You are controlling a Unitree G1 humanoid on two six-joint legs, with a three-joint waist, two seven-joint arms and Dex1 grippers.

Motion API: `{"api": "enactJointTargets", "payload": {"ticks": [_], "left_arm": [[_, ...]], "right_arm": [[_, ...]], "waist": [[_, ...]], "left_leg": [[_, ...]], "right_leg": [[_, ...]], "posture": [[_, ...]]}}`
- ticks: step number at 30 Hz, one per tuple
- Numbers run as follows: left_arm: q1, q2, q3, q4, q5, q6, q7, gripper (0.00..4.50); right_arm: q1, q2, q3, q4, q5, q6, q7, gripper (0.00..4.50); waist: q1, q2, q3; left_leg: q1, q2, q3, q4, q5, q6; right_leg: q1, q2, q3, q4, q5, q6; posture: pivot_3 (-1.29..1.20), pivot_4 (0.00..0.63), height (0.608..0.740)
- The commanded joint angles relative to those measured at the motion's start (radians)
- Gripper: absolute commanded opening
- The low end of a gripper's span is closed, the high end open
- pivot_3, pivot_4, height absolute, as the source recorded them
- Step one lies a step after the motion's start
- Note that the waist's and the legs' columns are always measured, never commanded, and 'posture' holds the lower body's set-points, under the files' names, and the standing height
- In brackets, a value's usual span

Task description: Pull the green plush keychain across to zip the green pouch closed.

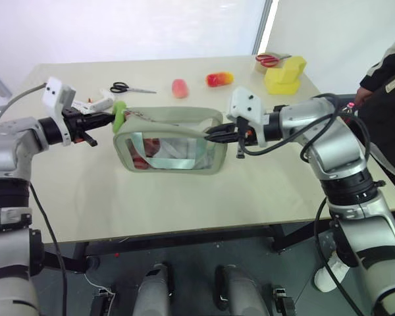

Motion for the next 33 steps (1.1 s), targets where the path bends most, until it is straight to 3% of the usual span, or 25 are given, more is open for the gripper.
{"api": "enactJointTargets", "payload": {"ticks": [1, 6, 15, 18, 25, 29, 33], "left_arm": [[-0.085, 0.014, 0.051, -0.09, -0.087, 0.076, -0.037, 0.04], [-0.129, 0.005, 0.0, -0.177, -0.121, 0.151, -0.085, 0.04], [-0.121, -0.05, -0.133, -0.18, -0.01, 0.048, -0.091, 0.04], [-0.142, -0.06, -0.123, -0.145, 0.006, 0.019, -0.081, 0.99], [-0.189, 0.012, -0.088, -0.158, -0.013, 0.076, -0.099, 4.44], [-0.15, 0.123, -0.071, -0.208, -0.028, 0.108, -0.166, 4.44], [-0.017, 0.198, -0.065, -0.259, -0.03, 0.108, -0.209, 4.44]], "right_arm": [[-0.021, 0.012, -0.008, -0.009, 0.012, -0.016, -0.004, 0.0], [-0.035, 0.019, -0.005, 0.018, 0.002, -0.032, -0.008, 0.0], [-0.038, 0.017, -0.01, 0.023, -0.002, -0.03, -0.021, 0.0], [-0.036, 0.014, -0.011, 0.023, -0.004, -0.029, -0.025, 0.0], [-0.036, 0.016, -0.009, 0.029, -0.004, -0.032, -0.031, 0.0], [-0.04, 0.018, -0.008, 0.038, -0.005, -0.04, -0.03, 0.0], [-0.049, 0.024, -0.005, 0.054, -0.007, -0.049, -0.028, 0.0]], "waist": [[0.0, 0.0, 0.0], [-0.003, 0.0, 0.0], [-0.001, 0.0, 0.0], [0.0, 0.0, 0.0], [-0.002, 0.0, 0.0], [-0.006, 0.0, 0.0], [-0.004, 0.0, 0.0]], "left_leg": [[0.0, 0.0, 0.0, 0.0, 0.0, 0.0], [0.001, 0.0, 0.0, 0.0, 0.001, 0.001], [0.001, 0.0, 0.0, 0.001, 0.001, 0.002], [0.001, 0.0, 0.0, 0.001, 0.001, 0.002], [0.001, 0.0, 0.0, 0.001, 0.001, 0.002], [0.001, 0.0, 0.0, 0.0, 0.001, 0.002], [0.001, 0.0, 0.0, 0.0, 0.0, 0.0]], "right_leg": [[0.0, 0.0, 0.0, 0.0, 0.0, 0.0], [0.001, 0.0, 0.0, 0.0, 0.0, 0.0], [0.001, 0.0, 0.0, 0.001, 0.0, 0.0], [0.001, 0.0, 0.0, 0.001, 0.0, 0.0], [0.001, 0.0, 0.0, 0.001, 0.0, 0.0], [-0.001, 0.001, 0.001, 0.001, 0.0, 0.0], [0.0, 0.0, 0.001, 0.0, -0.001, 0.0]], "posture": [[0.0, 0.15, 0.74], [0.0, 0.15, 0.74], [0.0, 0.15, 0.74], [0.0, 0.15, 0.74], [0.0, 0.15, 0.74], [0.0, 0.15, 0.74], [0.0, 0.15, 0.74]]}}
